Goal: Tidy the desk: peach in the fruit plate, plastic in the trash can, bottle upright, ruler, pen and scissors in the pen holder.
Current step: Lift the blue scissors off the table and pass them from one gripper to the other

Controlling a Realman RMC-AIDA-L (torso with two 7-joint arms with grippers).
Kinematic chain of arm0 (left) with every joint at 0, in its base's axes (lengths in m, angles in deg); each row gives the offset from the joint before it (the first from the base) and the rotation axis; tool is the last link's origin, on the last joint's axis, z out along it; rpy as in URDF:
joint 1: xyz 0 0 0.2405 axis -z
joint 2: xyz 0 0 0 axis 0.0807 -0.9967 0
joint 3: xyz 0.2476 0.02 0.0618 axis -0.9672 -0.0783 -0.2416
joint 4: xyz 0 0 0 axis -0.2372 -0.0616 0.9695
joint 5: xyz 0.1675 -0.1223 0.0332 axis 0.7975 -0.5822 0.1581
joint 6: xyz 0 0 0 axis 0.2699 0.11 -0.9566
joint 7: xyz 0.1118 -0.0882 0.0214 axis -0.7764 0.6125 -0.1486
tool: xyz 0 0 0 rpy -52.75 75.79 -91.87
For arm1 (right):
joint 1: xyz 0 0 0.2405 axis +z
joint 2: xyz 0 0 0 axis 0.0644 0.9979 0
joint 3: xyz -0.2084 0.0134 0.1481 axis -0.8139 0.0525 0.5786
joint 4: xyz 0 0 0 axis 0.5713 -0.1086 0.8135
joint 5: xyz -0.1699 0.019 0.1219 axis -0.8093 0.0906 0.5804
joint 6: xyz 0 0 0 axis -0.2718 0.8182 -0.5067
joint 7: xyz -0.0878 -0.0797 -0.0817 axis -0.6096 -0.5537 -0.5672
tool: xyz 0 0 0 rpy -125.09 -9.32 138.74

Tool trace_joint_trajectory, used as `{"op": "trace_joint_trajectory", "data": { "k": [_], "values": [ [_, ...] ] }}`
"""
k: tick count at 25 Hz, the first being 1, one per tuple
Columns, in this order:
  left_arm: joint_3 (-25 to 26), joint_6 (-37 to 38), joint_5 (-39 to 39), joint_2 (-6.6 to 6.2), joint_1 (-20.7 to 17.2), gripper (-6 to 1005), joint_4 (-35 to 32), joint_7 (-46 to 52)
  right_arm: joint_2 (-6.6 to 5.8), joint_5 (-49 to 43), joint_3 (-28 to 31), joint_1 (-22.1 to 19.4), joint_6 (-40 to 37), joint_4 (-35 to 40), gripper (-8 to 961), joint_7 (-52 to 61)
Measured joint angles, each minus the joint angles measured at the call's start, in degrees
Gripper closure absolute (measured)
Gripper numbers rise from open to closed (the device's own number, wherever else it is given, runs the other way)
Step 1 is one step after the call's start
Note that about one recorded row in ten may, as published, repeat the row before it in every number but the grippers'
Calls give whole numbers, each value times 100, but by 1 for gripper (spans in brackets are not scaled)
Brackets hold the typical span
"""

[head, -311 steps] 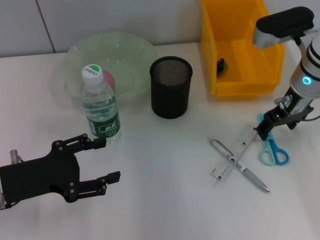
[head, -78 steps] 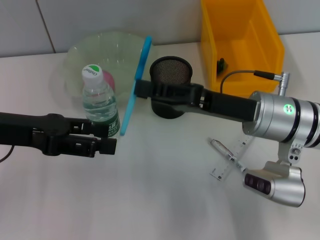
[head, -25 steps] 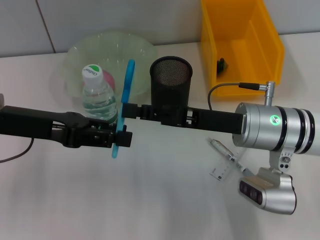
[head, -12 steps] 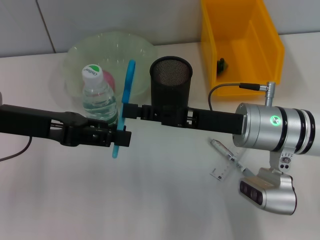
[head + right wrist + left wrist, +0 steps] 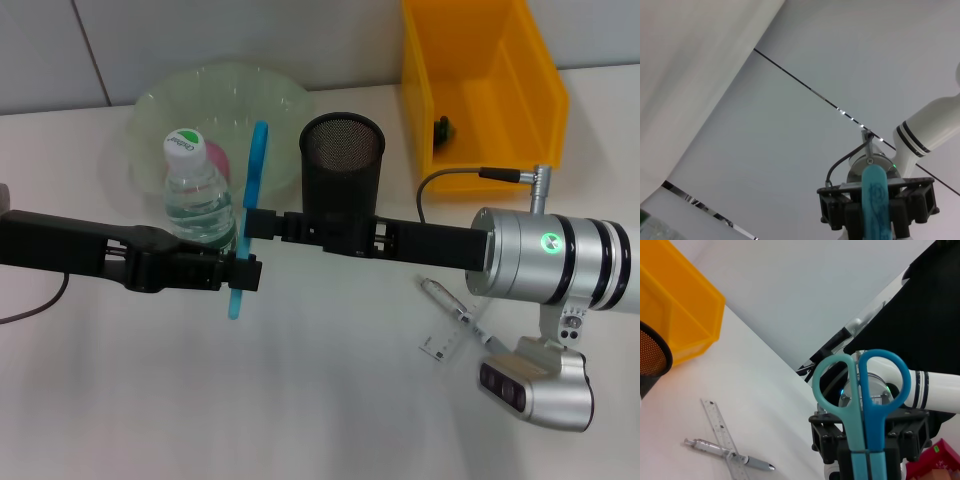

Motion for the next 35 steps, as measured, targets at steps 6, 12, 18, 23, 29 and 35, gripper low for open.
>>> {"op": "trace_joint_trajectory", "data": {
  "k": [6,12,18,23,29,35],
  "values": [
    [3,0,-22,-13,13,734,23,1,-6,-1,-2,5,-11,-34,622,-1],
    [9,-2,-30,-18,21,755,22,1,-6,24,-2,21,-11,-53,619,-2],
    [10,-2,-30,-12,23,764,21,0,-6,32,-3,27,-5,-55,616,-1],
    [9,-2,-30,-10,23,766,20,0,-6,41,-3,34,2,-55,614,77],
    [6,14,-28,-9,22,768,21,18,-6,49,0,35,21,-53,611,142],
    [8,15,-22,-10,31,770,21,39,-6,52,-1,25,14,-54,509,124]
  ]
}}
